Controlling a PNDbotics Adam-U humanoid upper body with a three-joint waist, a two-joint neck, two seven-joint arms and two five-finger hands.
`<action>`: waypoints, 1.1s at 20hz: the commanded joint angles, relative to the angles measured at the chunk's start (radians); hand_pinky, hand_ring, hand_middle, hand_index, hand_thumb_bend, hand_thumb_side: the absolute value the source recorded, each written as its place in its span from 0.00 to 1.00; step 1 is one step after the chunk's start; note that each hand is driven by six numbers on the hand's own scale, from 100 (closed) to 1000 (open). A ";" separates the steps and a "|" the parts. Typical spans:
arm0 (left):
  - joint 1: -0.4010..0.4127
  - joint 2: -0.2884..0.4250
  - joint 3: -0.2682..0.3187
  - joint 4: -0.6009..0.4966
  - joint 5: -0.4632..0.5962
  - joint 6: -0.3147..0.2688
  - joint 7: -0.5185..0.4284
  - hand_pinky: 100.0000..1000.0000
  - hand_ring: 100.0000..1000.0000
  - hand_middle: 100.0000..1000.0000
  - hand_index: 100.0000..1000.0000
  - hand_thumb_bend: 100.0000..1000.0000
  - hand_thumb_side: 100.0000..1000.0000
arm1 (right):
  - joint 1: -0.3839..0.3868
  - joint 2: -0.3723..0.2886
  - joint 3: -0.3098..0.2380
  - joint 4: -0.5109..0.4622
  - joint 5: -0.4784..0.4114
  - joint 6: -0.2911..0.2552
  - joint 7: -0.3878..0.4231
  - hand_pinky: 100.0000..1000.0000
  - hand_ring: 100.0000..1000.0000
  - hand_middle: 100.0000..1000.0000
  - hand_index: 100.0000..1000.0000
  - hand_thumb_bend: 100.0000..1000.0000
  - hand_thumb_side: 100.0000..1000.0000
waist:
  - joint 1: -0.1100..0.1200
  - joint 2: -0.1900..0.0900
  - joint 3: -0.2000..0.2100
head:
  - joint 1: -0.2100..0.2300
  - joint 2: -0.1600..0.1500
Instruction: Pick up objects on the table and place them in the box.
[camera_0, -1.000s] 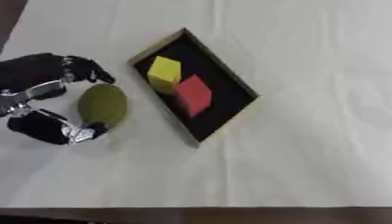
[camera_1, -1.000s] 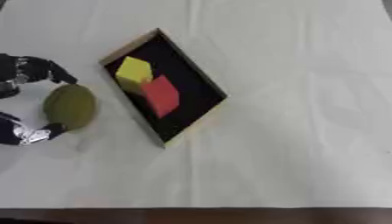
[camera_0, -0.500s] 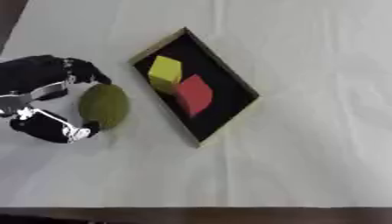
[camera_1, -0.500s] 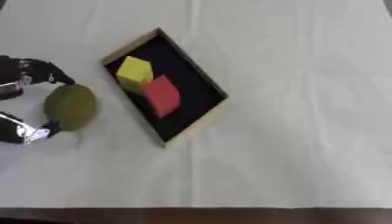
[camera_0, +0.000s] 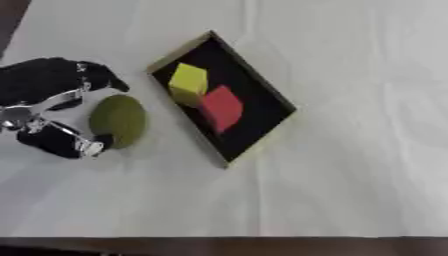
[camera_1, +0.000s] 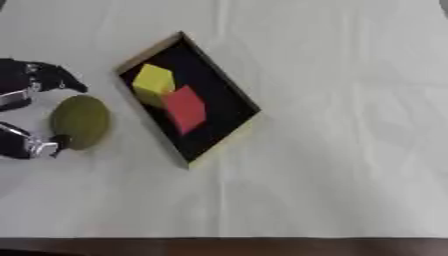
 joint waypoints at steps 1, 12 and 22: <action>-0.025 0.002 -0.012 0.031 -0.052 -0.018 -0.022 0.78 0.78 0.76 0.88 0.31 0.17 | -0.011 -0.018 -0.009 -0.015 -0.007 0.001 0.005 0.98 0.80 0.62 0.72 0.00 0.48 | 0.001 -0.019 -0.002 | 0.004 -0.006; -0.057 -0.042 -0.039 0.131 -0.171 -0.074 -0.067 0.75 0.75 0.73 0.86 0.31 0.16 | -0.005 -0.011 -0.013 -0.015 -0.012 0.003 0.008 0.98 0.80 0.62 0.72 0.00 0.46 | 0.003 -0.021 -0.004 | 0.007 -0.006; -0.034 -0.048 0.021 -0.007 -0.055 -0.011 0.049 0.54 0.50 0.48 0.64 0.00 0.00 | 0.010 -0.006 -0.020 -0.015 -0.012 0.010 0.011 0.98 0.80 0.62 0.72 0.00 0.46 | 0.003 -0.020 -0.002 | 0.001 -0.005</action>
